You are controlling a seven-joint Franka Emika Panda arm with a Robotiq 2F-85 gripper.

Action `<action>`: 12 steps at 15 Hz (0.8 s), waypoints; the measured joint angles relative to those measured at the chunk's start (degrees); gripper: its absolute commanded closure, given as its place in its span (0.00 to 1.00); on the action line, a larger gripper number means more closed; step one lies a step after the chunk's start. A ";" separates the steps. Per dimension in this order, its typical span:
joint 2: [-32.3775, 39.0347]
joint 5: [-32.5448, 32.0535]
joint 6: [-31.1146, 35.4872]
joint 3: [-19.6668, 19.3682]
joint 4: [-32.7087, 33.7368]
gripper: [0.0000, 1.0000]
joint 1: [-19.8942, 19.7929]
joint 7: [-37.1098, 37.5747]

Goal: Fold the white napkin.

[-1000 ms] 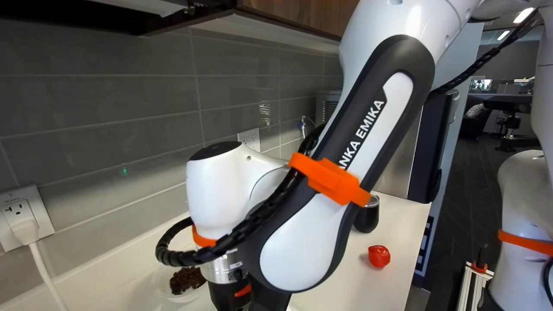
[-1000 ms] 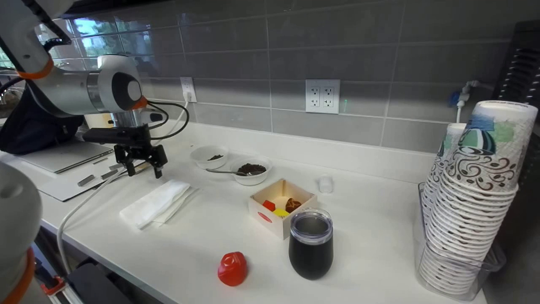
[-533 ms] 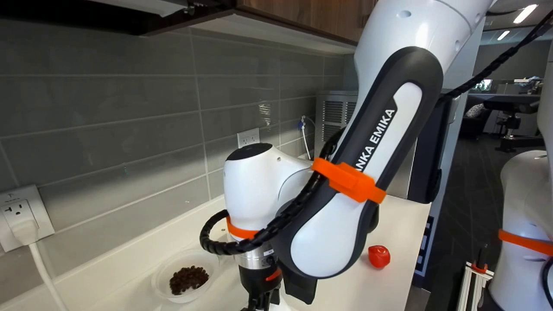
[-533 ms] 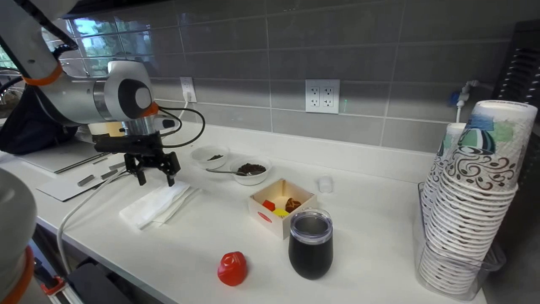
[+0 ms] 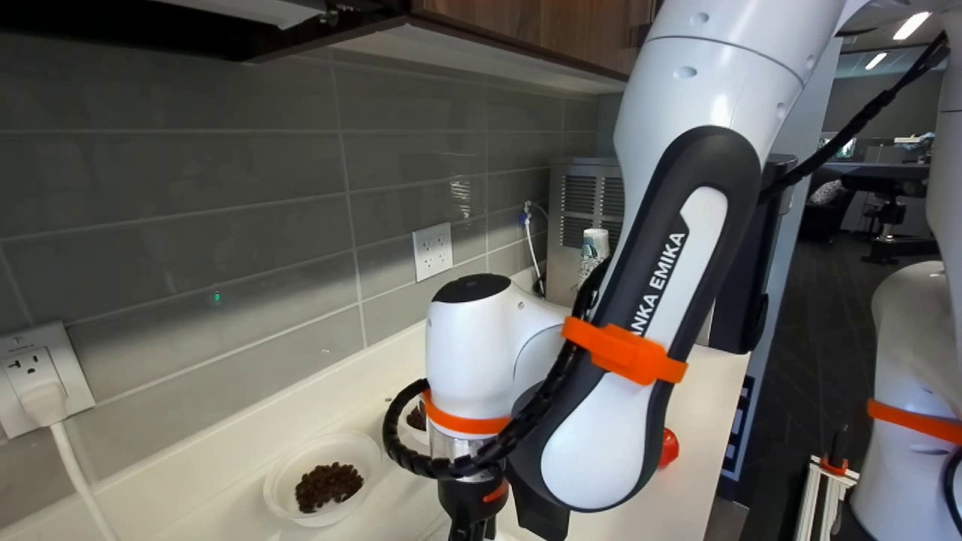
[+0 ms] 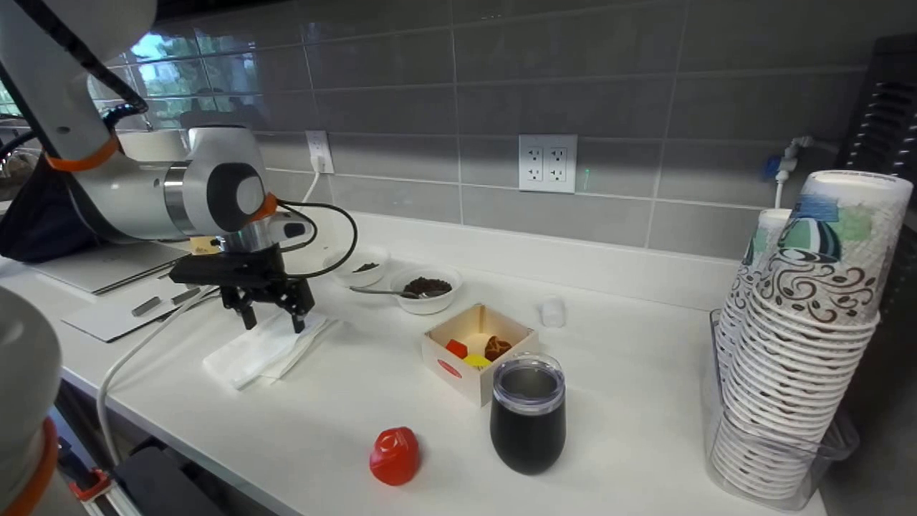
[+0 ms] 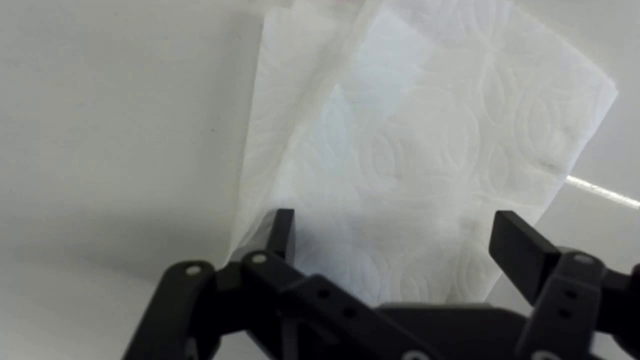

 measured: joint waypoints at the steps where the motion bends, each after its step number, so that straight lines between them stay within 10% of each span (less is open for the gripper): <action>1: 0.88 -0.30 1.46 -0.49 -0.17 0.00 -0.01 -0.06; 12: 6.24 -1.66 7.49 -3.04 -0.37 0.00 0.57 -1.22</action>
